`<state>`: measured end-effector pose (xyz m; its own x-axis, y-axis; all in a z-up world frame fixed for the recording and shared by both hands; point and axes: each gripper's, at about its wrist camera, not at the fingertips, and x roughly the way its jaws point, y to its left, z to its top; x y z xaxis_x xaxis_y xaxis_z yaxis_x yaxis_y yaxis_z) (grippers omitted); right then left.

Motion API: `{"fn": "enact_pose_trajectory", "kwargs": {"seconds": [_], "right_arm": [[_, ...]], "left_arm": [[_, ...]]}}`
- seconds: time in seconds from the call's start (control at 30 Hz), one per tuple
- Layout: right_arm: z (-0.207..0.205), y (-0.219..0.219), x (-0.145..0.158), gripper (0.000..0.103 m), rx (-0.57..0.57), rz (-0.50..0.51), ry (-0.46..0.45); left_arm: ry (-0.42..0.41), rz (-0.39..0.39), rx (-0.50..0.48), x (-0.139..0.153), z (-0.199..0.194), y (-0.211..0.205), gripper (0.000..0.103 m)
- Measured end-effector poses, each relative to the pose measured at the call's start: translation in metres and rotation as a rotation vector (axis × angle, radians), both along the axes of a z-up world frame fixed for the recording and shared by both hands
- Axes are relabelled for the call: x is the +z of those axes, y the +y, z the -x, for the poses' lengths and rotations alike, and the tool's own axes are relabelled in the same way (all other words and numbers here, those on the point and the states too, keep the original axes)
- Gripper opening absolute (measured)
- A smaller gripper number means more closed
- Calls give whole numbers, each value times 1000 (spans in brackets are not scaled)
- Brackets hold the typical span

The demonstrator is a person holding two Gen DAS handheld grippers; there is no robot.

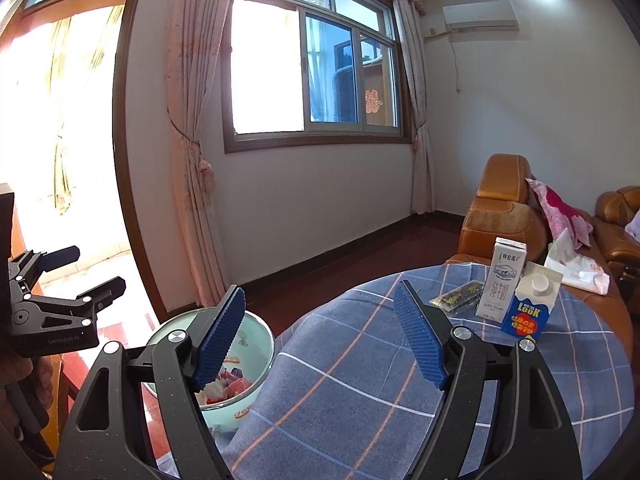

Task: Collect trash

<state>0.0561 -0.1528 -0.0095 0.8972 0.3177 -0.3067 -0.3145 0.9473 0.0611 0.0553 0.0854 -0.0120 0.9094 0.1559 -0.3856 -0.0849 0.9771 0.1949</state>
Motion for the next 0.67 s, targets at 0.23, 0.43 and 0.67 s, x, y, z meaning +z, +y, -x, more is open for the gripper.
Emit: {"fn": "enact_pose_trajectory", "kwargs": {"seconds": [0.23,0.43,0.67], "right_arm": [[1,0,-1,78,2,-3,6],[0,-1,-3,78,-2,2,13],[-6,-29,-7,83,-71,26,27]], "left_arm": [[15,-5,-4,-4,-2,1,97],[23,6,-22,-5,-2,-2,97],[31,50,-31,-4,-3,4,97]]}}
